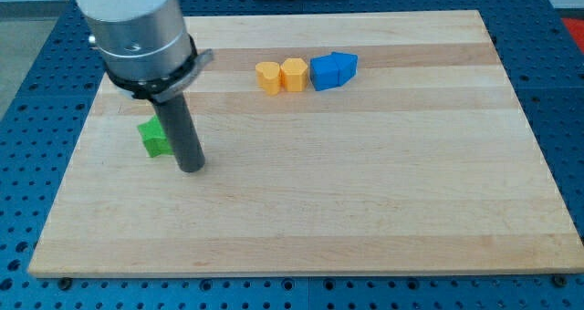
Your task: Slide the green star a bit up
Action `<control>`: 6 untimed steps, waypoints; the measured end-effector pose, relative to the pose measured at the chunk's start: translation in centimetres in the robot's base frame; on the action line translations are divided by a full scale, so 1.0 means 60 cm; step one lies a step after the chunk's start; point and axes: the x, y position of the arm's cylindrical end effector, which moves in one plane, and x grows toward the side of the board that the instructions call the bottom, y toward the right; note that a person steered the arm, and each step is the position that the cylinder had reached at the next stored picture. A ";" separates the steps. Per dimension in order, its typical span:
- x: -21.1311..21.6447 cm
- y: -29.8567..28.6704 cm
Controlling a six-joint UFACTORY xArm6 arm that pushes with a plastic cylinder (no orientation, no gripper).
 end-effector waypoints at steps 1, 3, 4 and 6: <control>-0.041 -0.049; -0.010 -0.093; 0.044 -0.113; -0.020 -0.149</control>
